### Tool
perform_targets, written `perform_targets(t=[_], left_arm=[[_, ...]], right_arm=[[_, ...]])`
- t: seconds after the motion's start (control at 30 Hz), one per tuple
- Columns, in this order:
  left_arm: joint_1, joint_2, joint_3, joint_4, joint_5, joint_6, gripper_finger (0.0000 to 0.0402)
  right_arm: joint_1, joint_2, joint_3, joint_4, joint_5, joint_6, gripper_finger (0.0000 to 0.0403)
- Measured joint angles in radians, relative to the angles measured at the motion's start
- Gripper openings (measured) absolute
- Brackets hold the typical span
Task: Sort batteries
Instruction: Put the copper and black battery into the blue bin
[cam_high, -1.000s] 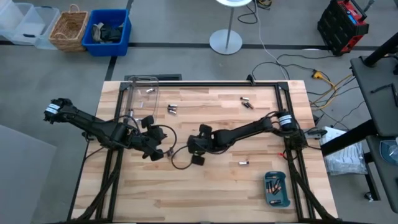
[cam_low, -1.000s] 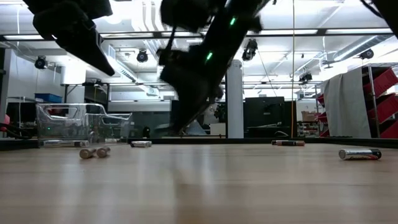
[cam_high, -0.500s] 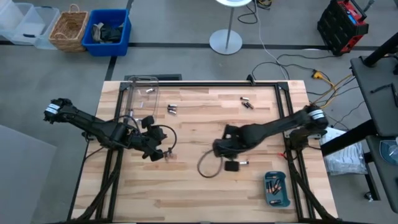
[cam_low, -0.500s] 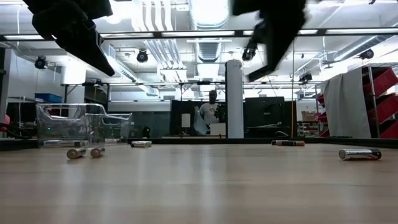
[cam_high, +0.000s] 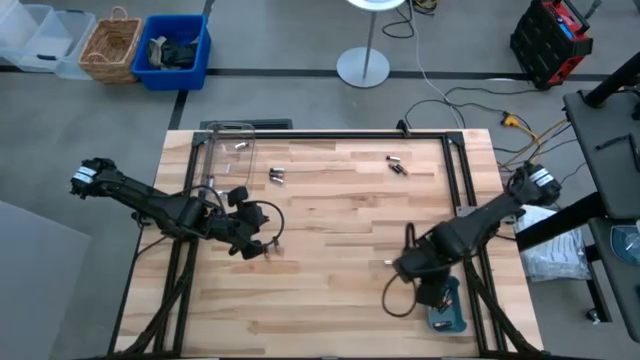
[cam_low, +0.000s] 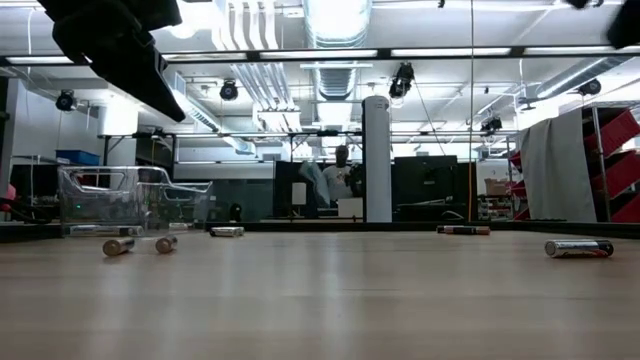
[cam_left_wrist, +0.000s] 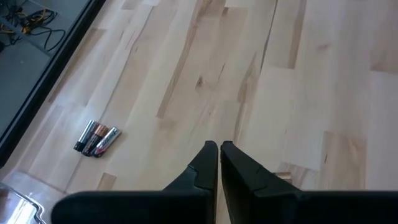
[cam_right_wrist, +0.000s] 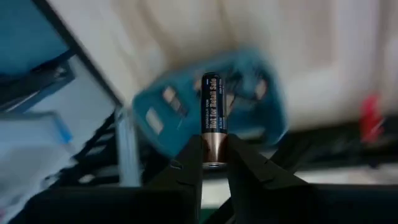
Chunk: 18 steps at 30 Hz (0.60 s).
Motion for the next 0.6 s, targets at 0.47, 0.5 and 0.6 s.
perform_targets(t=[0.47, 0.5, 0.6], left_arm=[[0.0, 0.0, 0.0, 0.004, -0.001, 0.0, 0.0], [0.0, 0.0, 0.0, 0.005, -0.001, 0.0, 0.0], [0.0, 0.0, 0.0, 0.005, -0.001, 0.0, 0.0]], right_arm=[[0.171, -0.05, -0.173, 0.051, -0.248, 0.316, 0.0045], [0.171, -0.05, -0.184, 0.063, -0.253, 0.317, 0.0045], [0.17, -0.05, -0.207, 0.09, -0.252, 0.31, 0.0045]])
